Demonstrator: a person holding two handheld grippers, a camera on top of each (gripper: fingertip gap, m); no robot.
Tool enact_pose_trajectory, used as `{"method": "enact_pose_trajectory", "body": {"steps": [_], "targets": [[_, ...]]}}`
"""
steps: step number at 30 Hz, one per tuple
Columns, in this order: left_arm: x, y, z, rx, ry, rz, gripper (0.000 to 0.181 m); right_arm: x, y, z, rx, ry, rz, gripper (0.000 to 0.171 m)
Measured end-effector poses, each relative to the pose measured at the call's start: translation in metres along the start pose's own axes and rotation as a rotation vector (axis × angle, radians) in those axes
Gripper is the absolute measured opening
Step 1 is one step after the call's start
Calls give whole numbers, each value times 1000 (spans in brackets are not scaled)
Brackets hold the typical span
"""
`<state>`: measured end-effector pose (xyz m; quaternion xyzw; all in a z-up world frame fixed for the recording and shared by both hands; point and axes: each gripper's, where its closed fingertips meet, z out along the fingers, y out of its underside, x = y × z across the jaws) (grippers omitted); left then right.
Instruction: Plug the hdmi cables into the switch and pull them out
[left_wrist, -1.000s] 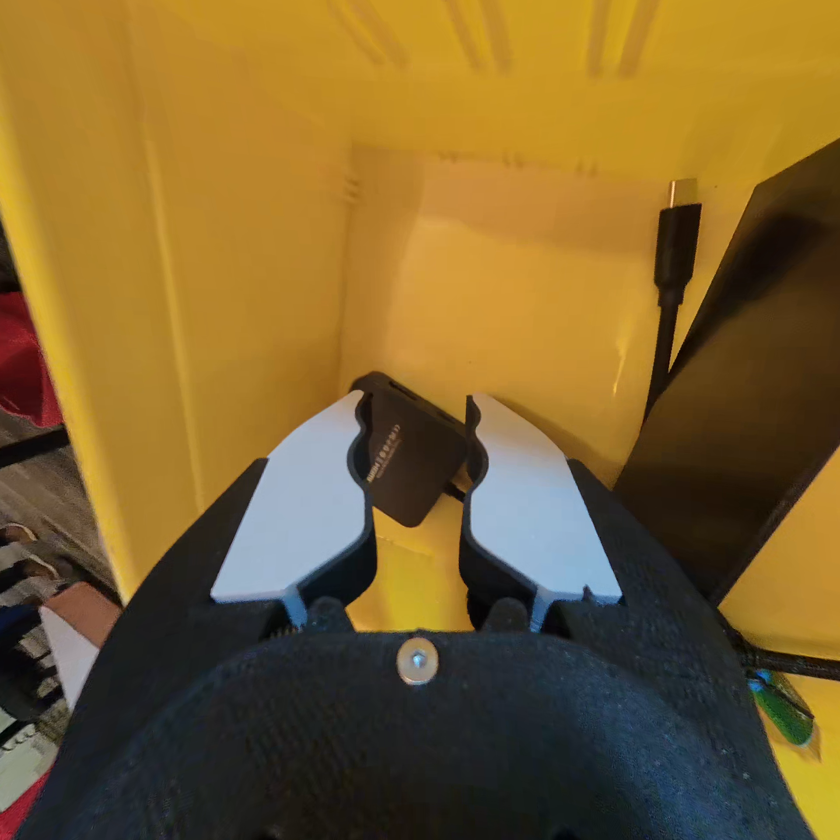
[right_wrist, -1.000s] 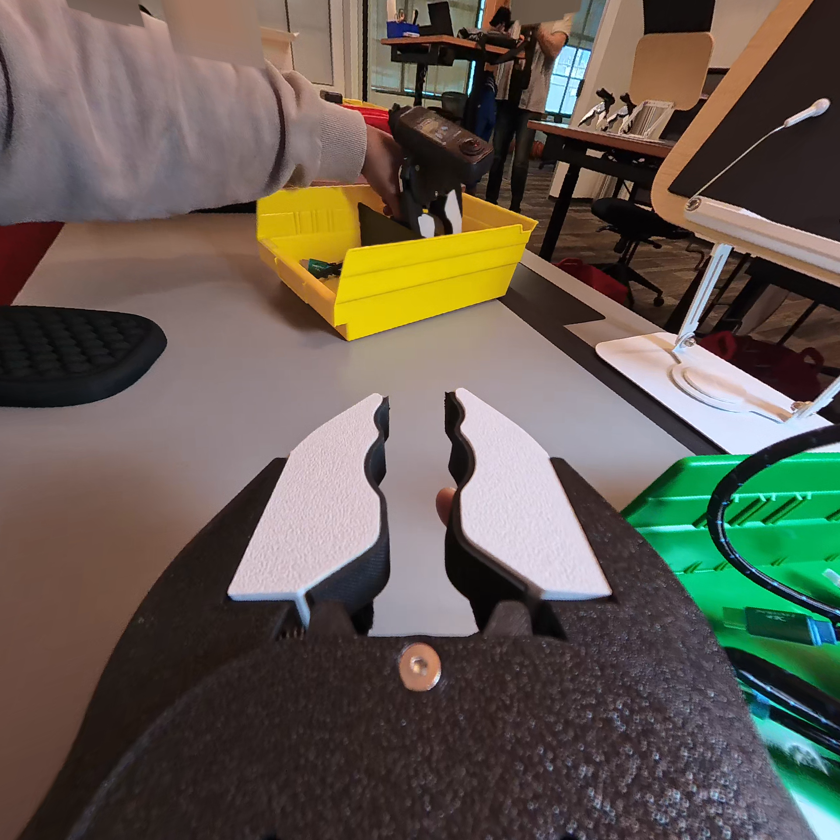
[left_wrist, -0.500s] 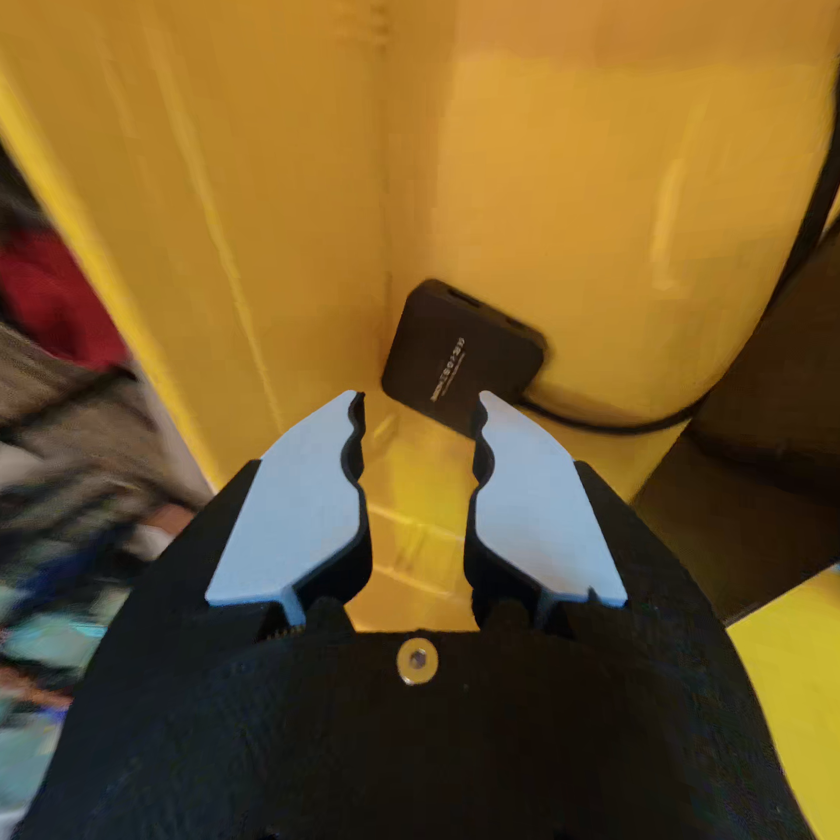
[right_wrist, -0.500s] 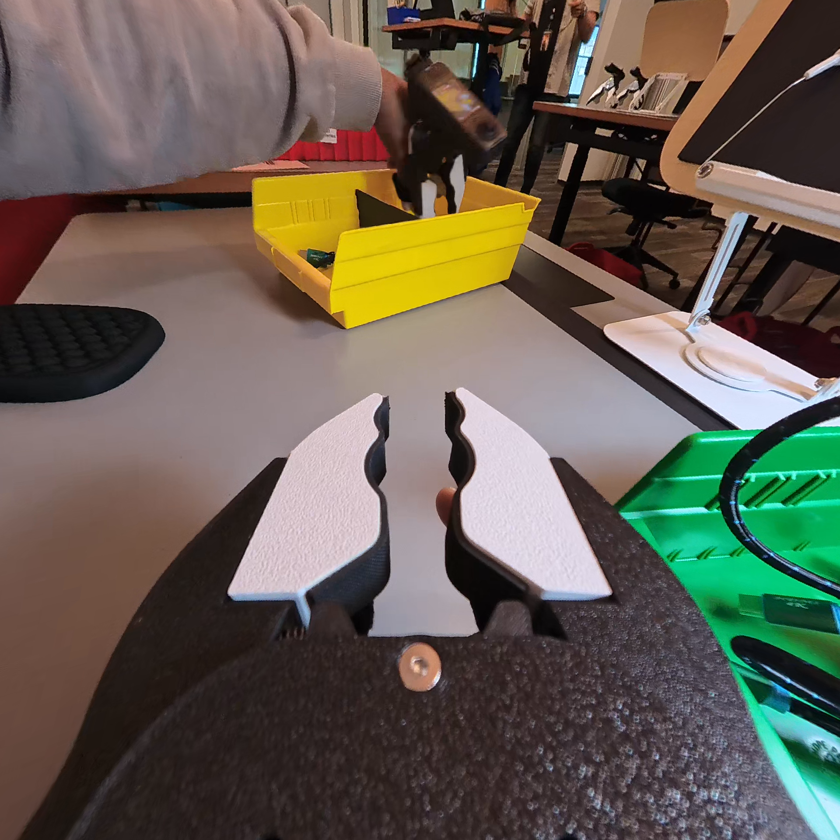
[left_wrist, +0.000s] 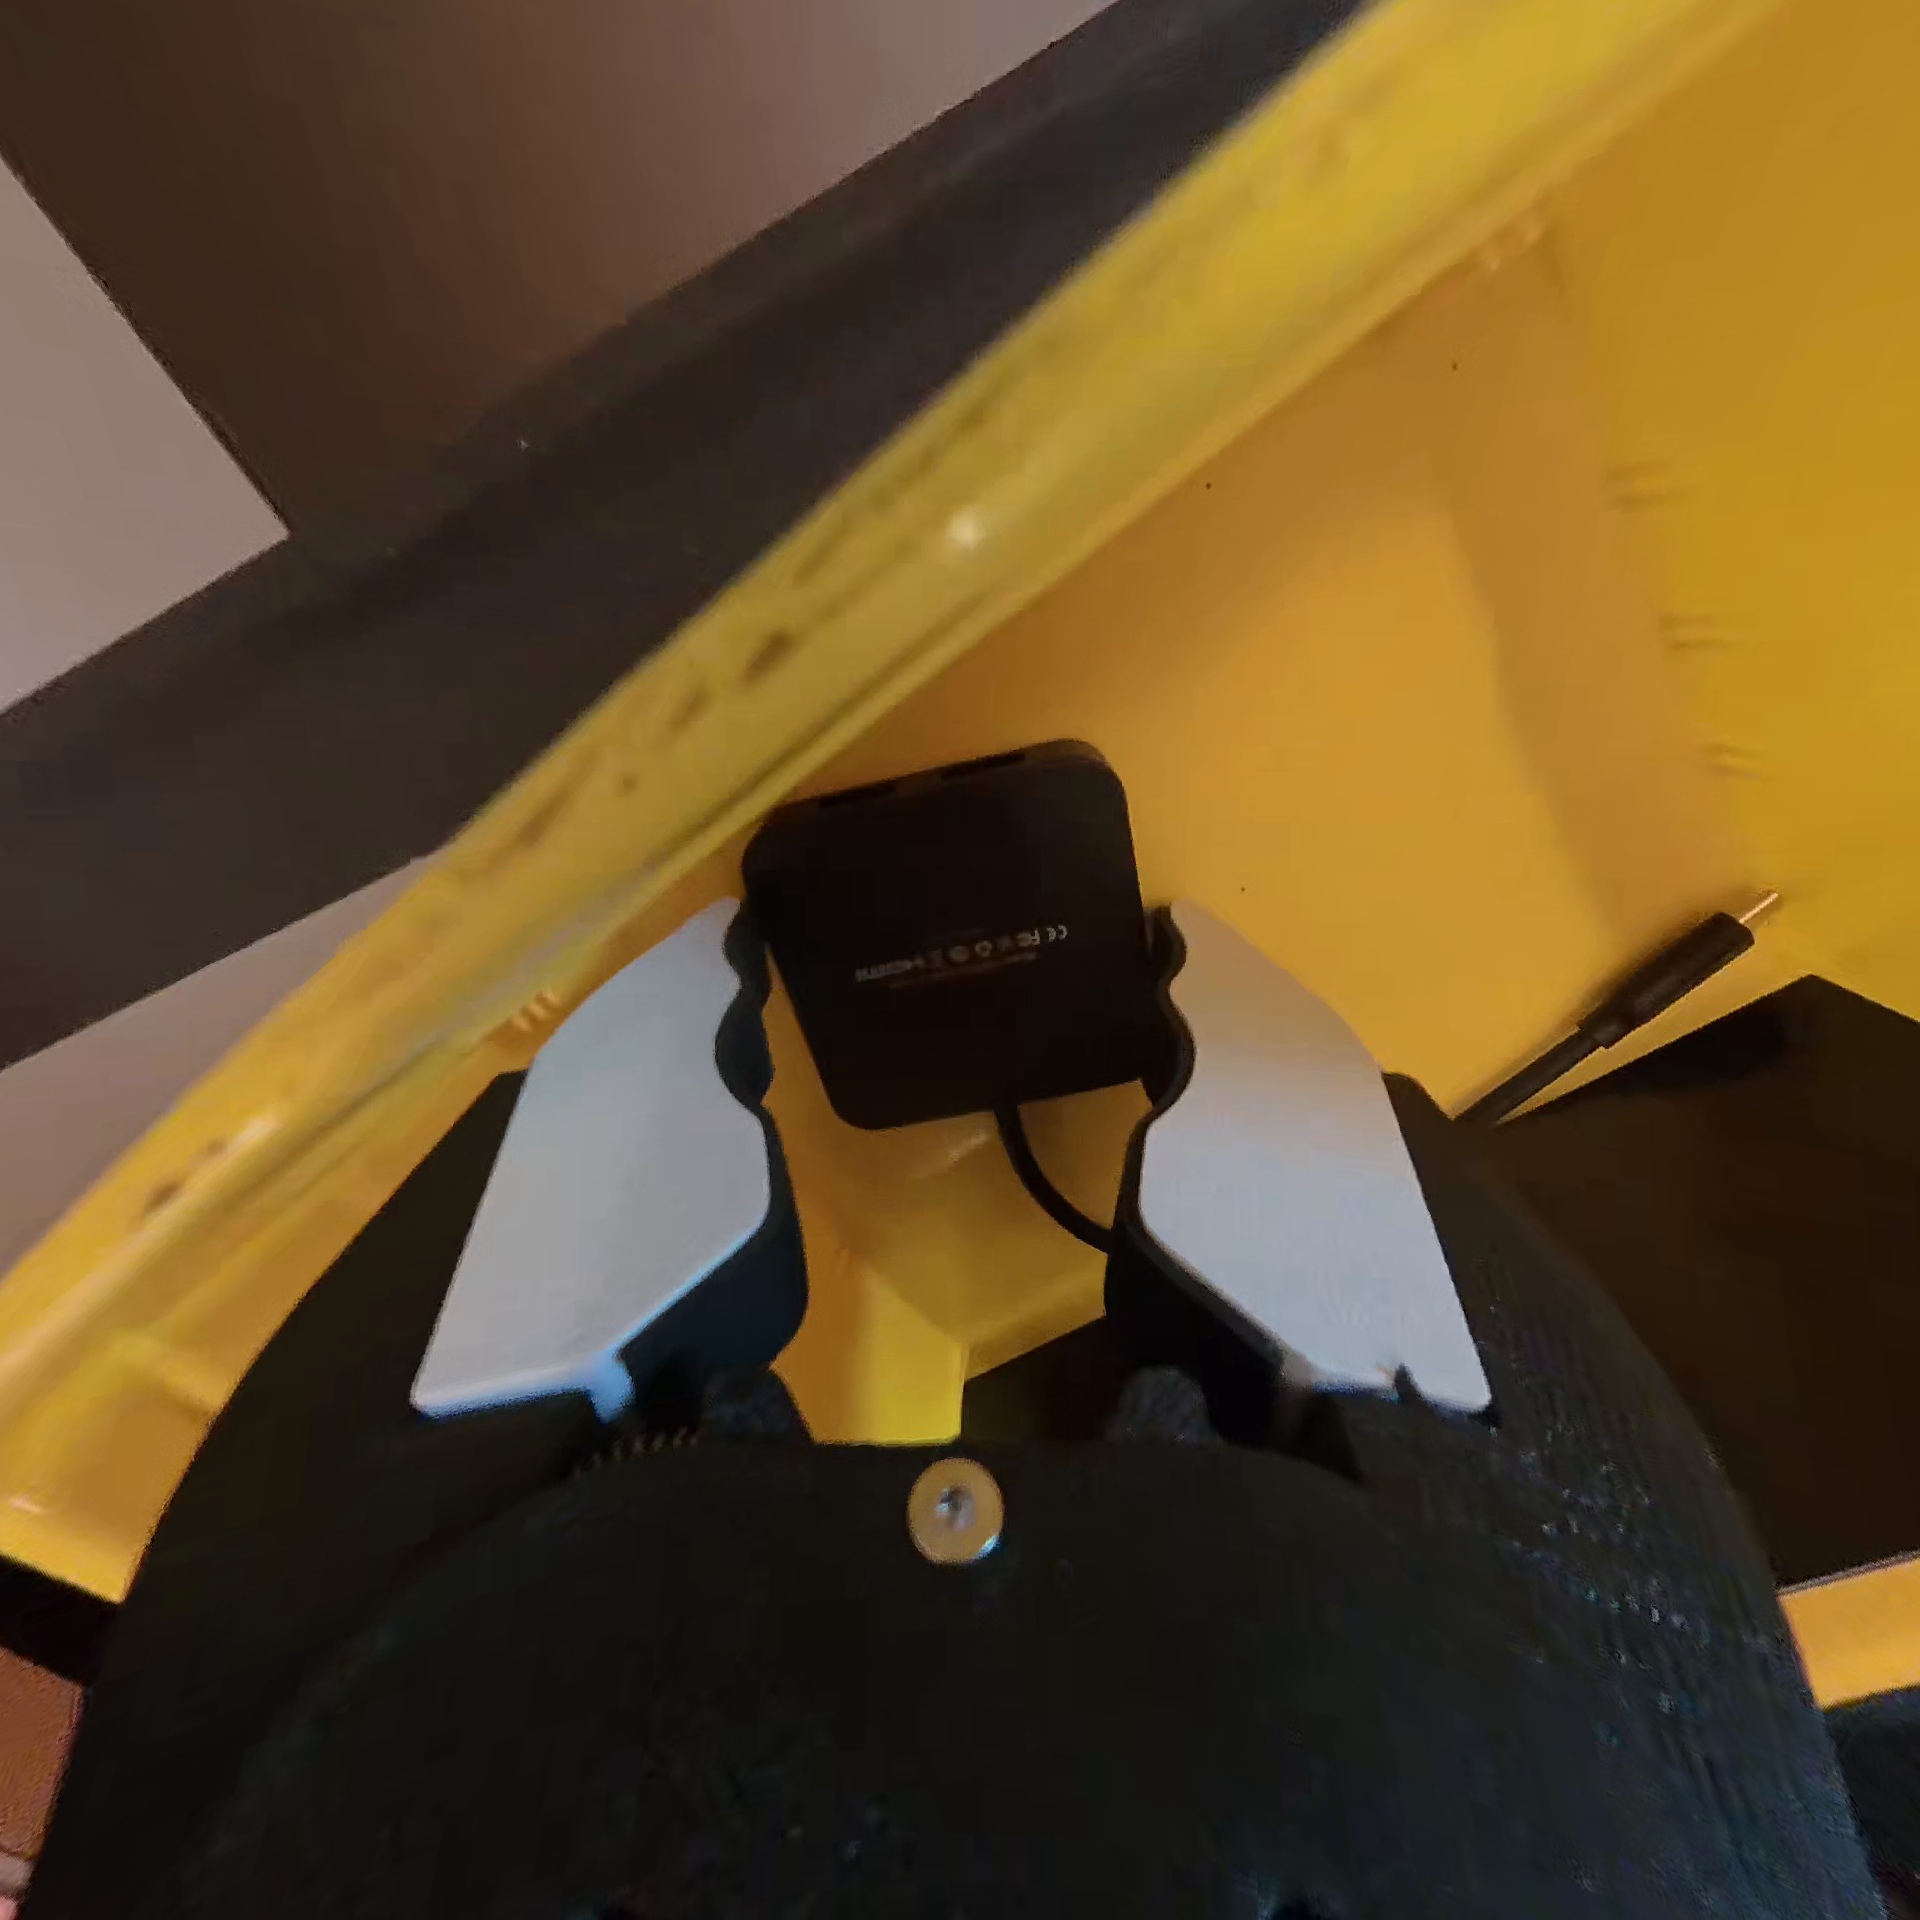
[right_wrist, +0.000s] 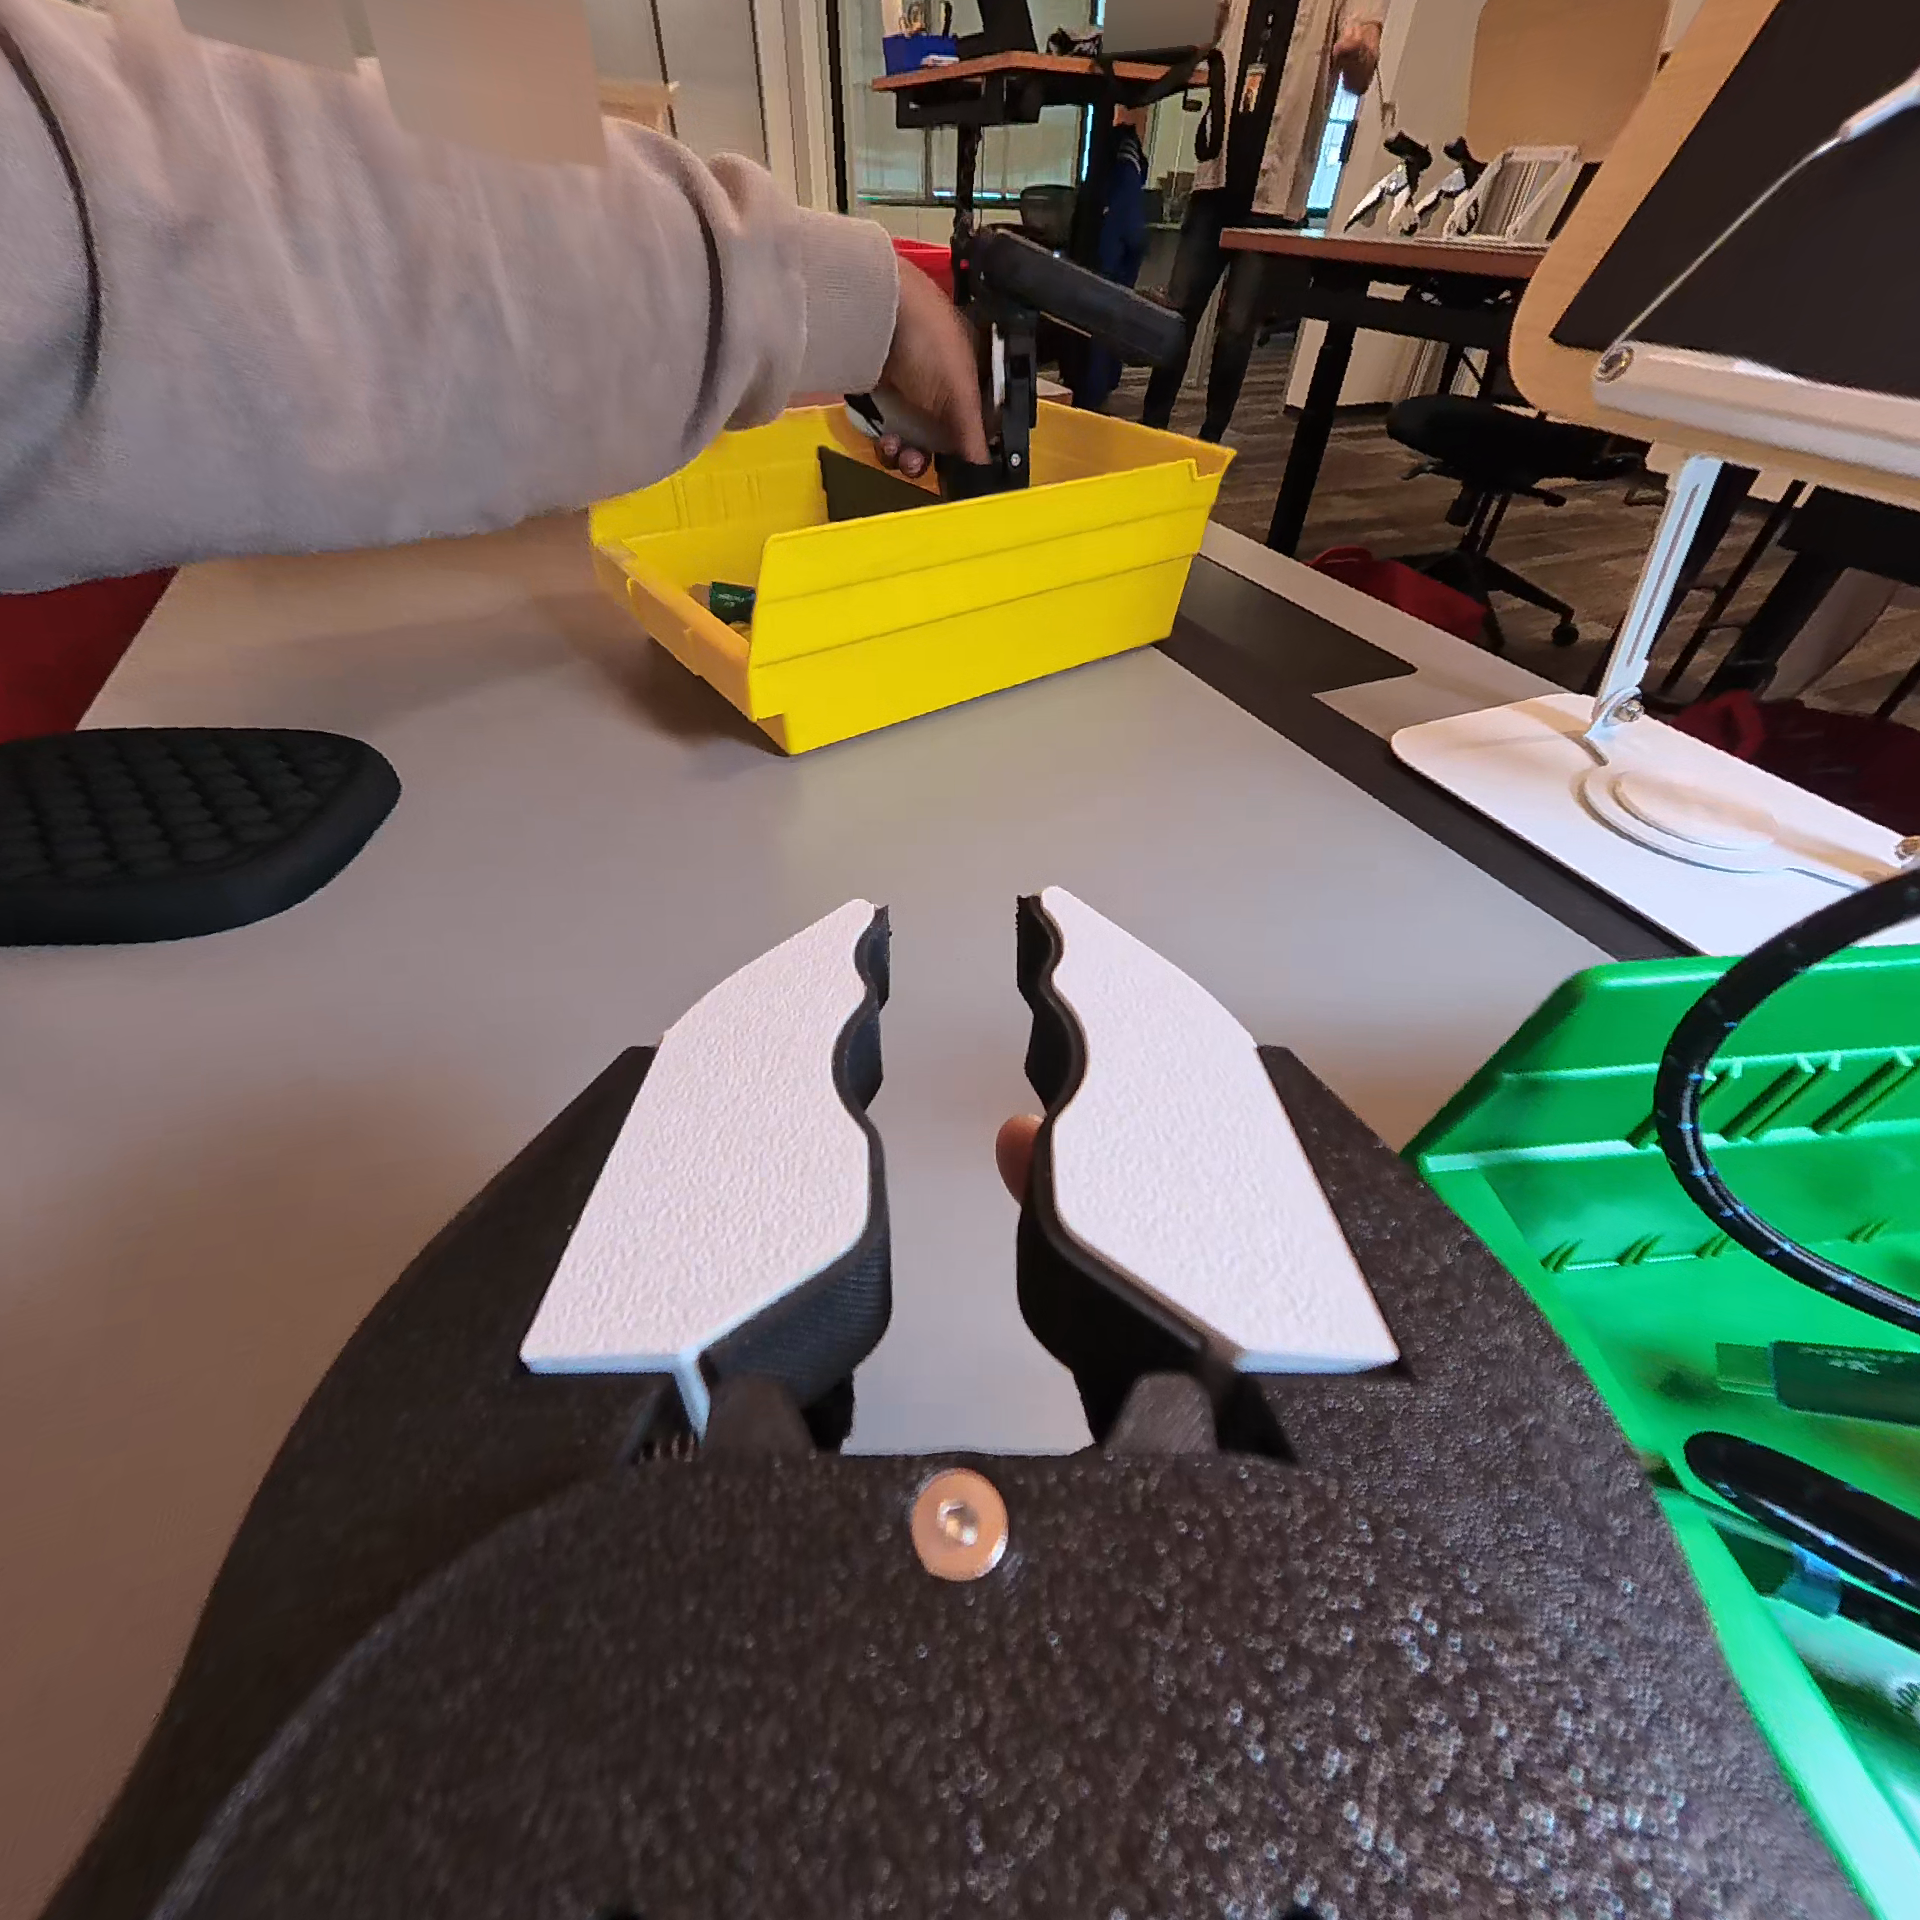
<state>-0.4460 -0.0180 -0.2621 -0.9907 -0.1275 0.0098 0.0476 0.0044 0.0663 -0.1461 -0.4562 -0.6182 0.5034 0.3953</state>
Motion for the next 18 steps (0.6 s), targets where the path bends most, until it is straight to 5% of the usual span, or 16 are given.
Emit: {"method": "enact_pose_trajectory", "body": {"steps": [1, 8, 14, 18], "targets": [[1, 0, -1, 12, -8, 21, 71, 0, -1, -1, 2, 2, -6, 23], [15, -21, -54, 253, -61, 164, 70, -3, -10, -2, 21, 9, -15, 23], [33, -45, -204, 819, -180, 250, 70, -11, -27, -2, 57, 15, -43, 23], [81, -29, -306, 1203, -89, 270, 70, -12, -56, -1, 110, 51, -89, 23]]}}
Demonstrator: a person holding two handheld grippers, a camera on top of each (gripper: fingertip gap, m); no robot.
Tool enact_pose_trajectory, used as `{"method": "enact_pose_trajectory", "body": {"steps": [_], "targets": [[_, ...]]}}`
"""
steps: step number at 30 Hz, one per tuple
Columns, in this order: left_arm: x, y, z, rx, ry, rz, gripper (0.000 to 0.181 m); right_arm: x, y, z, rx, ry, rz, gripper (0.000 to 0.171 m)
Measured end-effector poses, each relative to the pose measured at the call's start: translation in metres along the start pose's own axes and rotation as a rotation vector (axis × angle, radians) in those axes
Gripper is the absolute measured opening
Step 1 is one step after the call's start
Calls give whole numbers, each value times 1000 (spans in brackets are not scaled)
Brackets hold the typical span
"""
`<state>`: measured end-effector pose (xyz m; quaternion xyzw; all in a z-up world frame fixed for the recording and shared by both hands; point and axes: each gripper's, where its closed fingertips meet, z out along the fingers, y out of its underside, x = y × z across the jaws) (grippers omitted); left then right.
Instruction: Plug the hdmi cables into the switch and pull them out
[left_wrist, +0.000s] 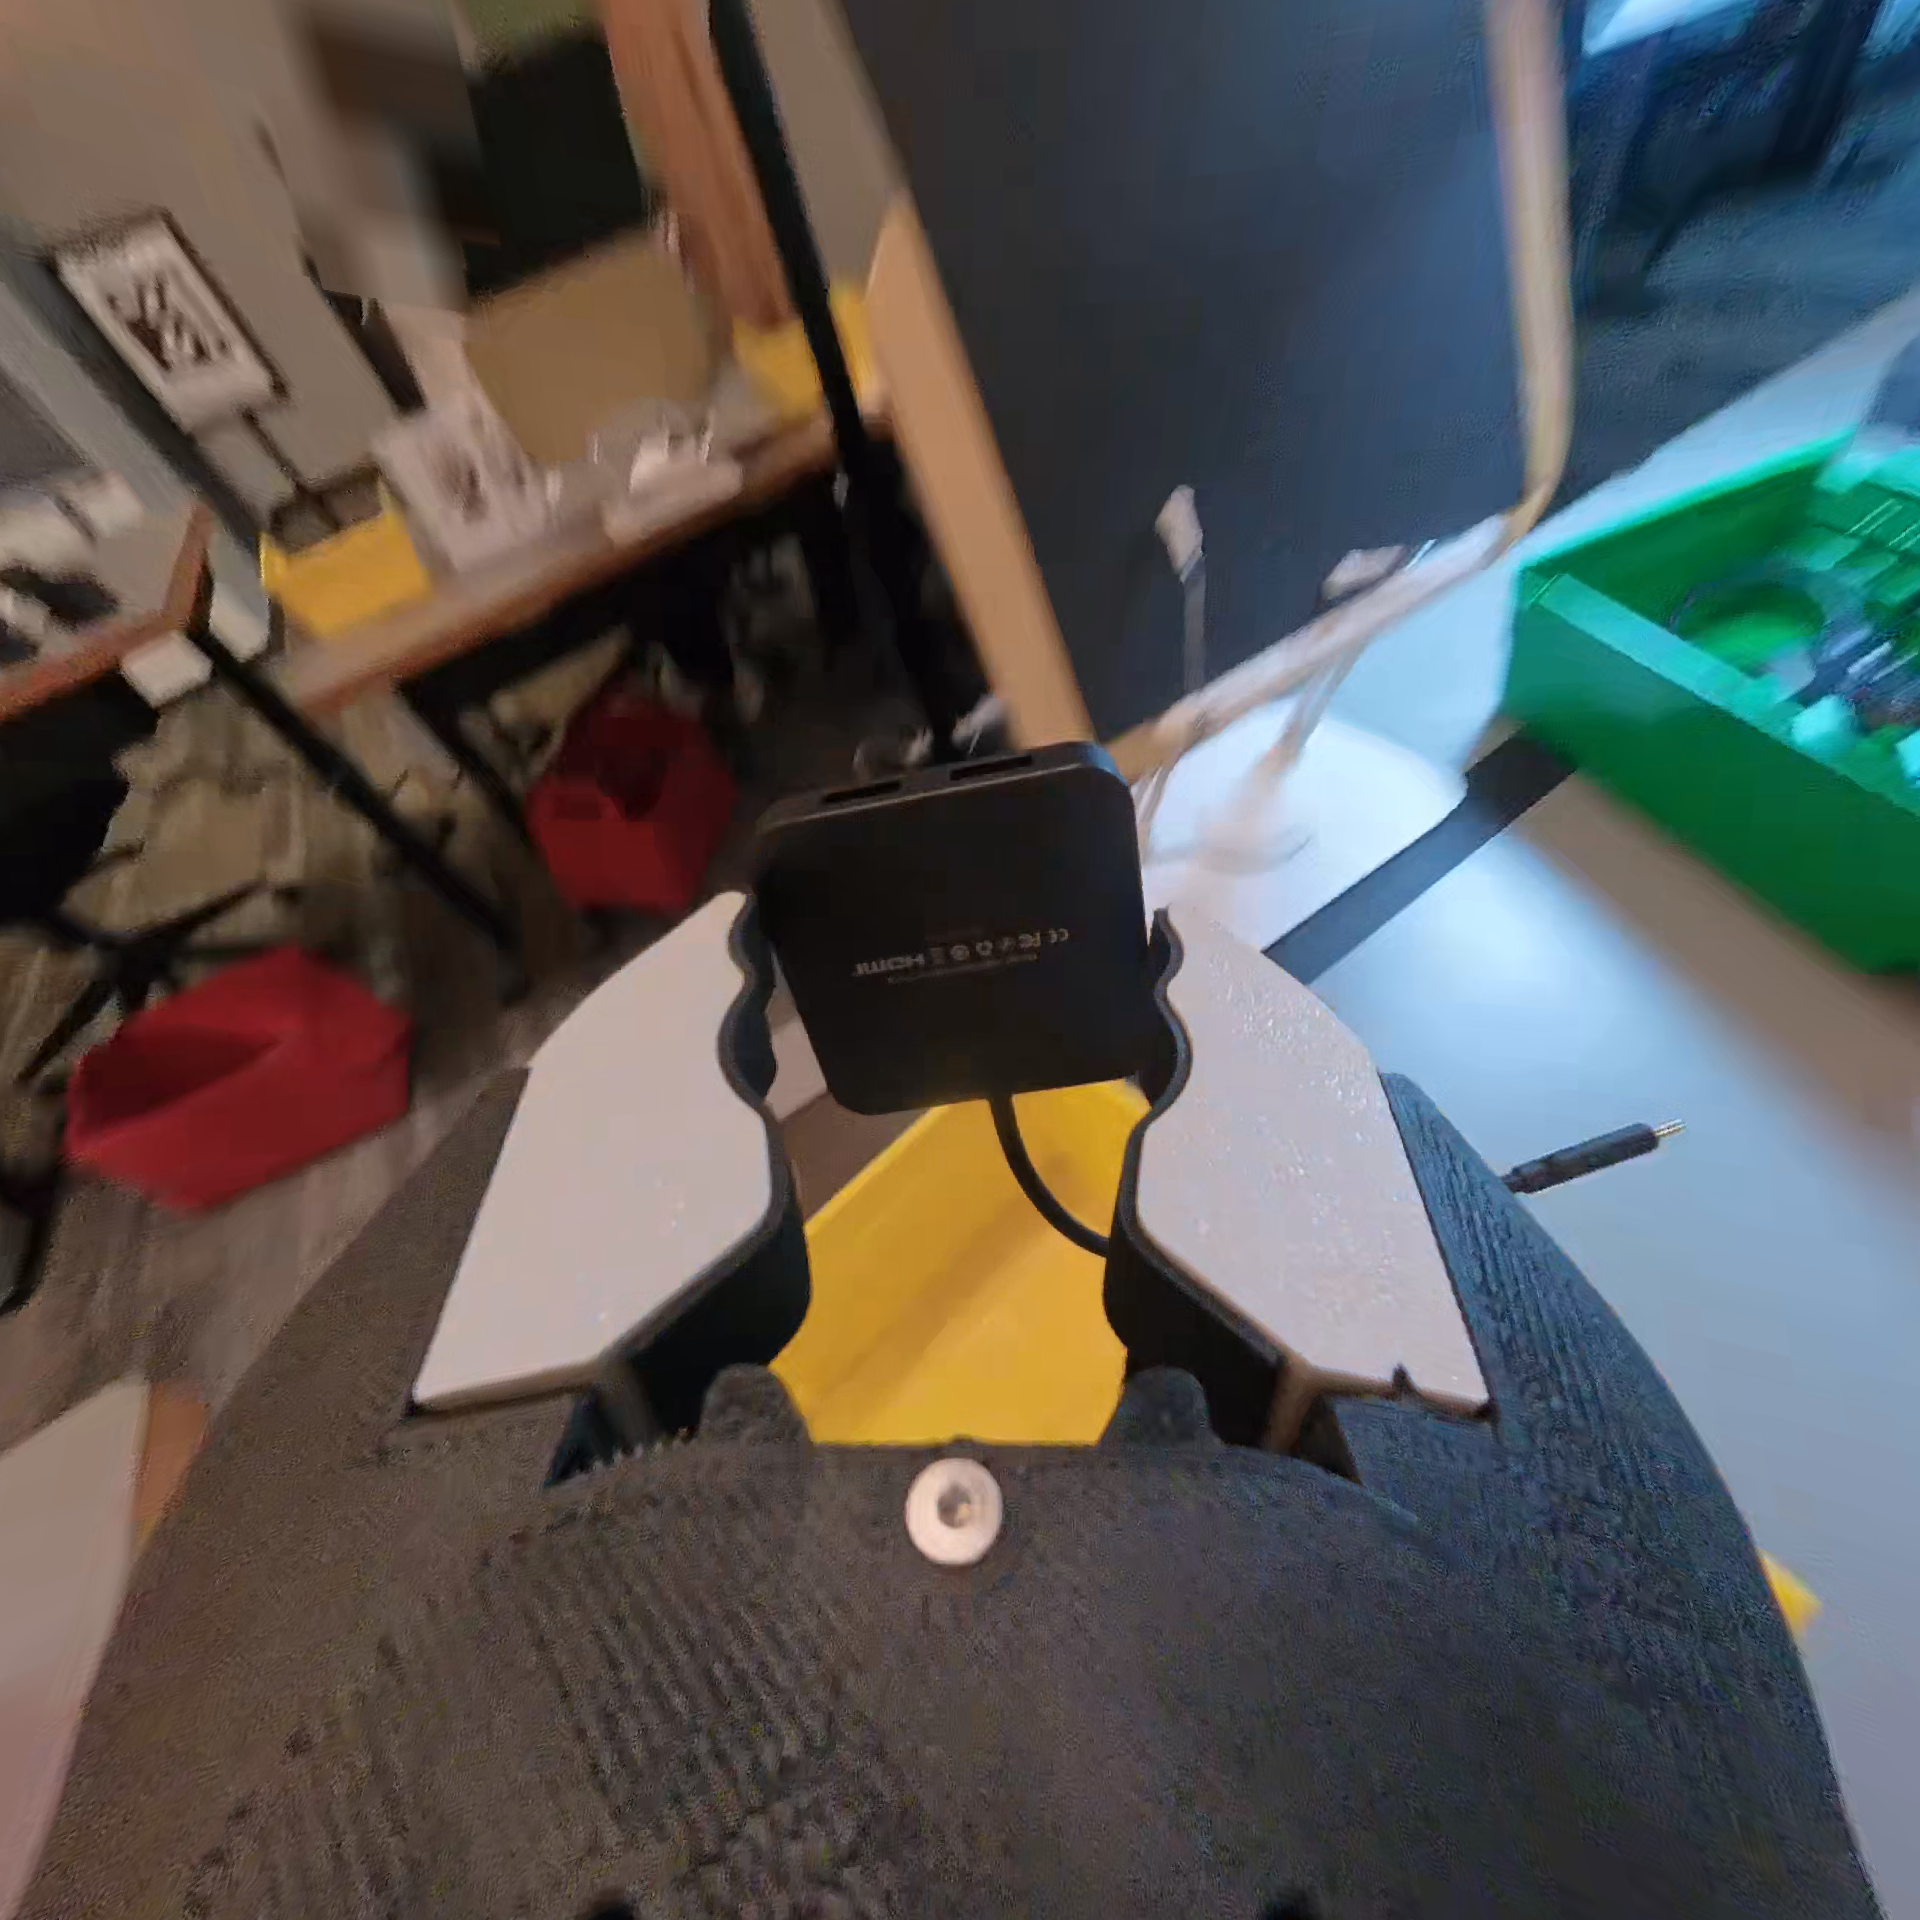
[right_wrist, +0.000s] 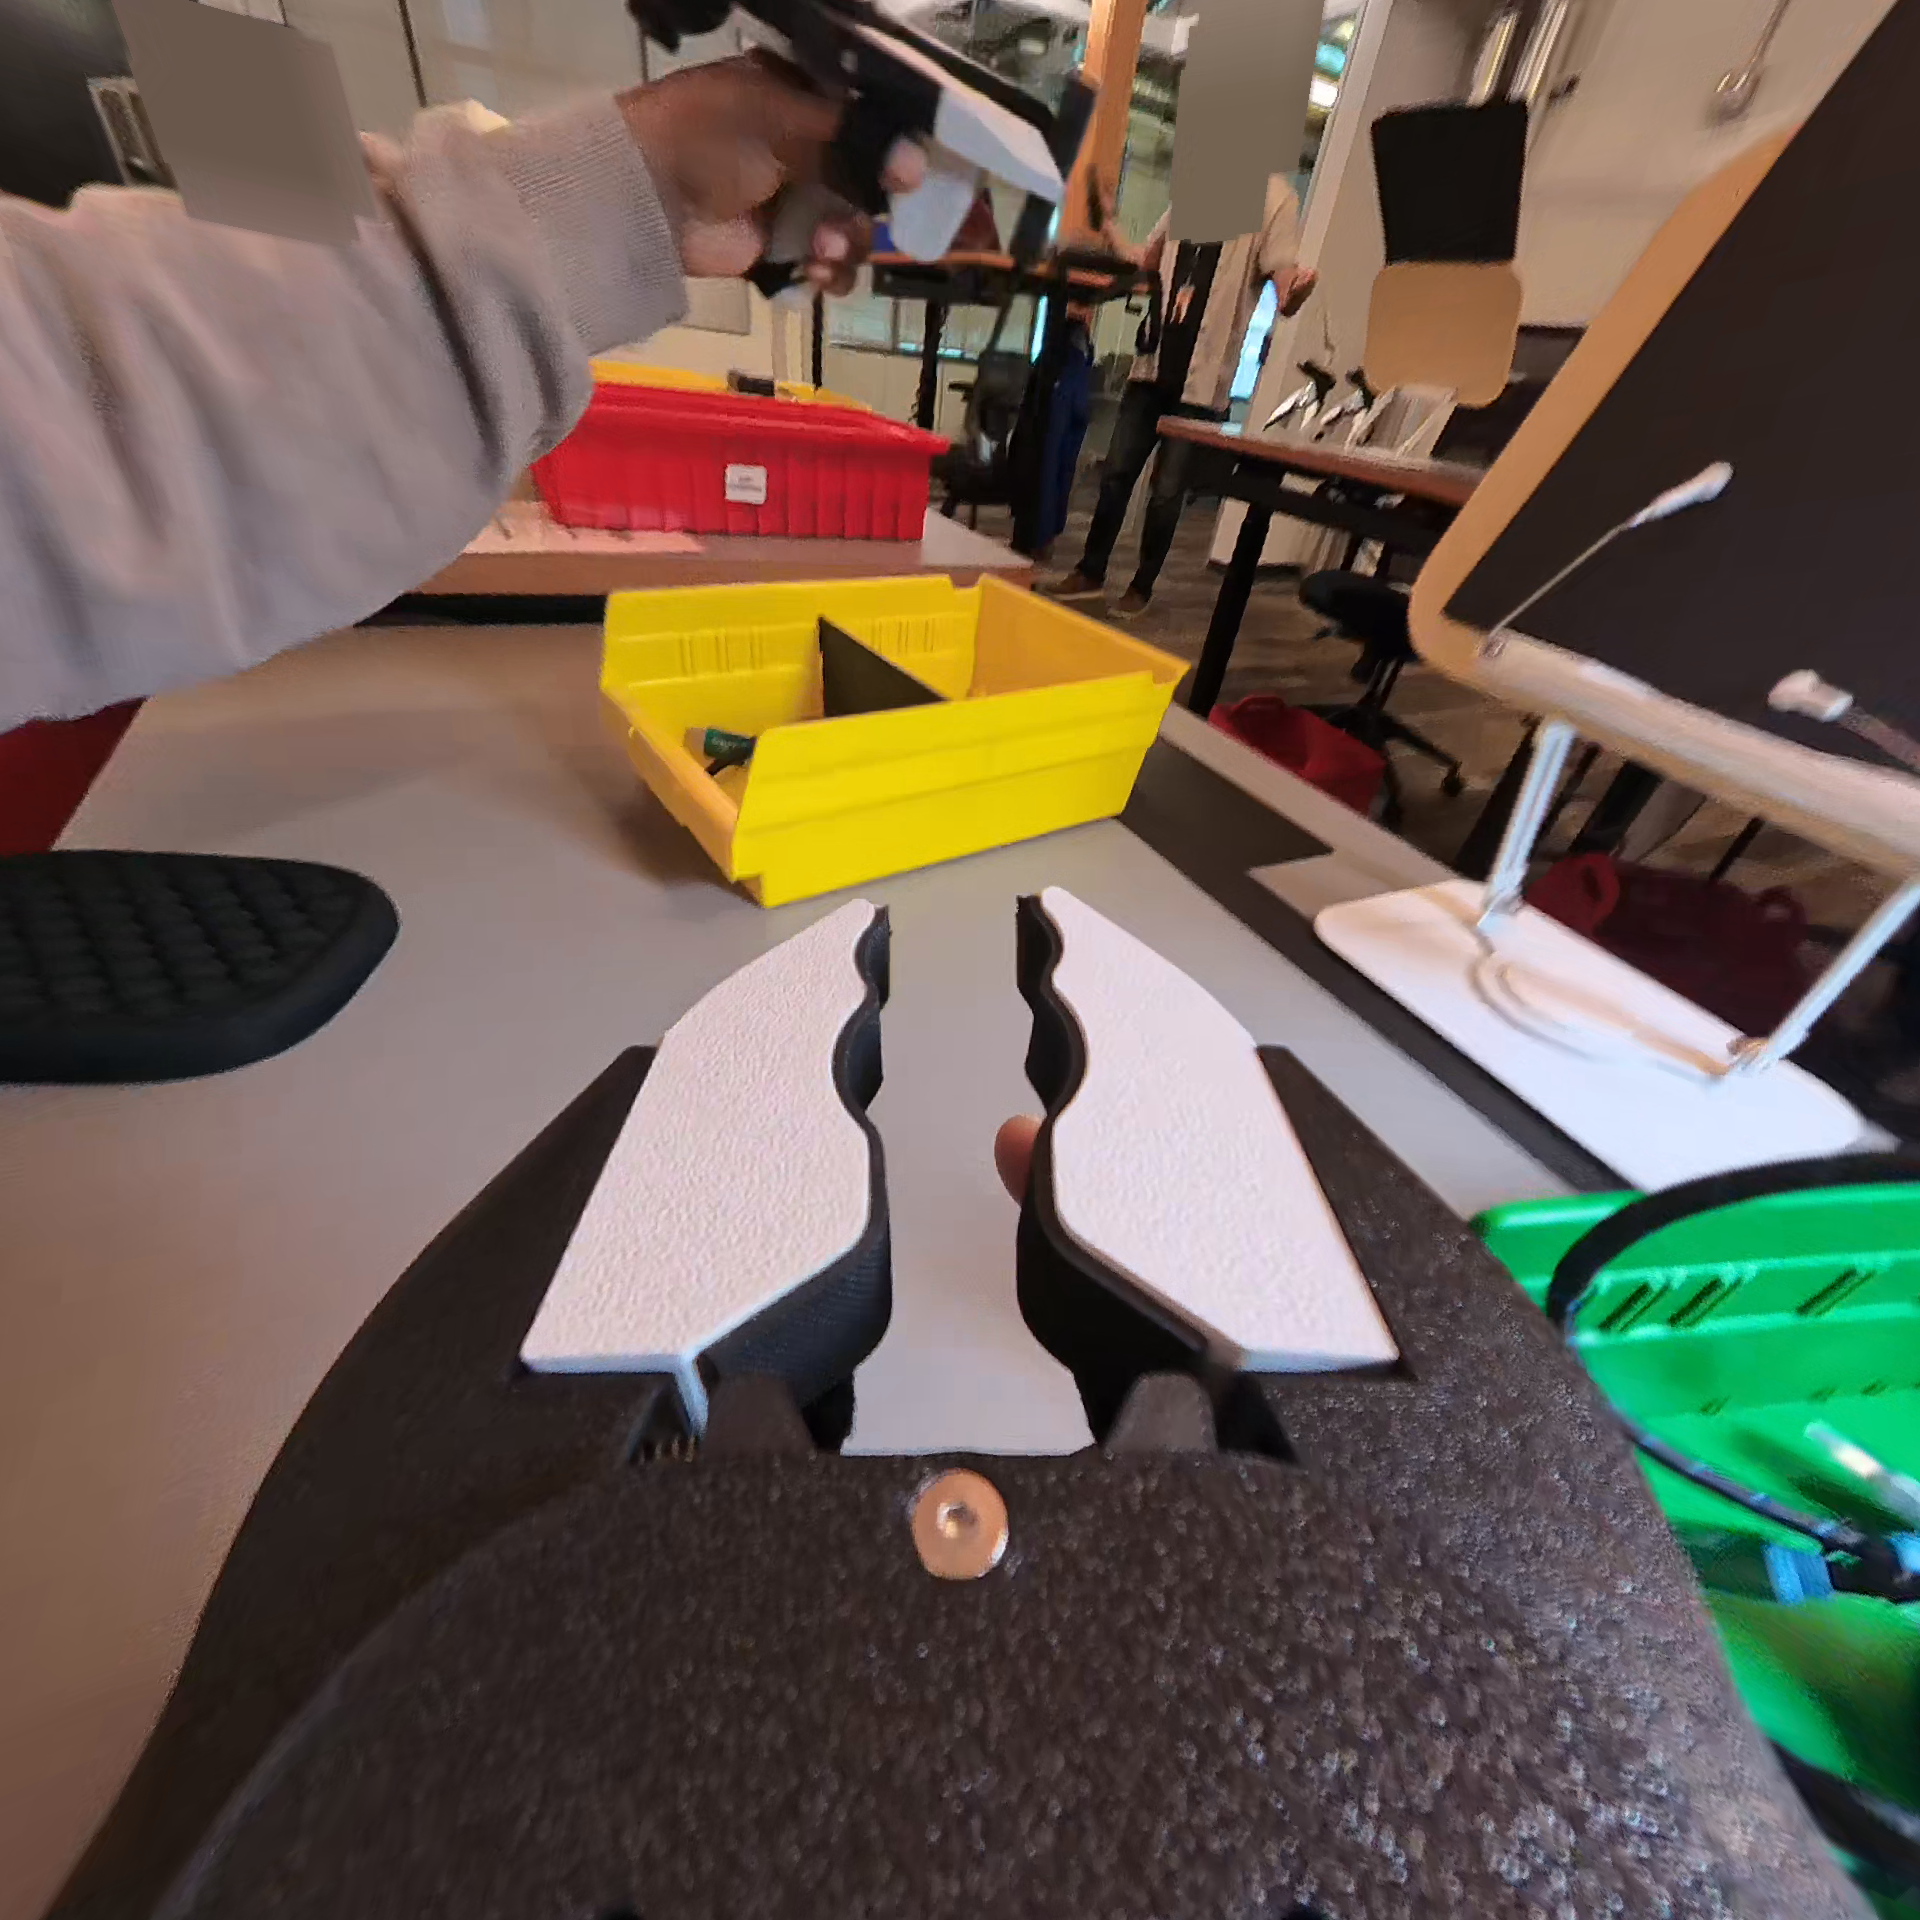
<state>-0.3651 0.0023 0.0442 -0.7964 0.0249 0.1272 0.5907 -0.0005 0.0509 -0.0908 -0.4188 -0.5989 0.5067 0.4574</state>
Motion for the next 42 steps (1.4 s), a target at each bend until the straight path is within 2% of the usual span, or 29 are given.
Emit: {"method": "enact_pose_trajectory", "body": {"steps": [3, 6, 11, 14, 17, 19, 24, 26, 29, 31, 34, 38, 39, 42], "targets": [[54, -51, -33, 239, 129, -1, 70, 4, -37, 4, 30, 56, -70, 23], [117, -83, -57, 427, 261, -19, 70, 5, -80, 10, 52, 117, -154, 24], [221, -106, -81, 677, 543, -88, 70, -6, -140, 11, 108, 179, -303, 27], [263, -107, -86, 758, 786, -249, 70, 1, -138, 5, 98, 245, -444, 26], [295, -99, -76, 731, 1013, -363, 70, 3, -118, 1, 103, 230, -572, 26], [310, -92, -69, 703, 1107, -418, 70, 6, -107, 2, 99, 231, -660, 26], [331, -84, -57, 655, 1257, -627, 70, 20, -103, 5, 160, 427, -869, 38], [336, -83, -49, 636, 1286, -738, 70, 13, -106, 8, 219, 480, -931, 42], [334, -81, -36, 642, 1290, -898, 70, 7, -109, 8, 236, 570, -1058, 41], [338, -76, -26, 580, 1291, -951, 70, 4, -111, 7, 243, 579, -1077, 44], [348, -71, -21, 544, 1308, -957, 70, 3, -106, 11, 202, 552, -1092, 42], [348, -70, -18, 533, 1321, -997, 70, 5, -104, 8, 173, 544, -1102, 21], [347, -68, -17, 526, 1318, -976, 70, 8, -108, 4, 173, 547, -1077, 15], [350, -62, -17, 486, 1289, -855, 68, 14, -108, -3, 127, 453, -968, 14]]}}
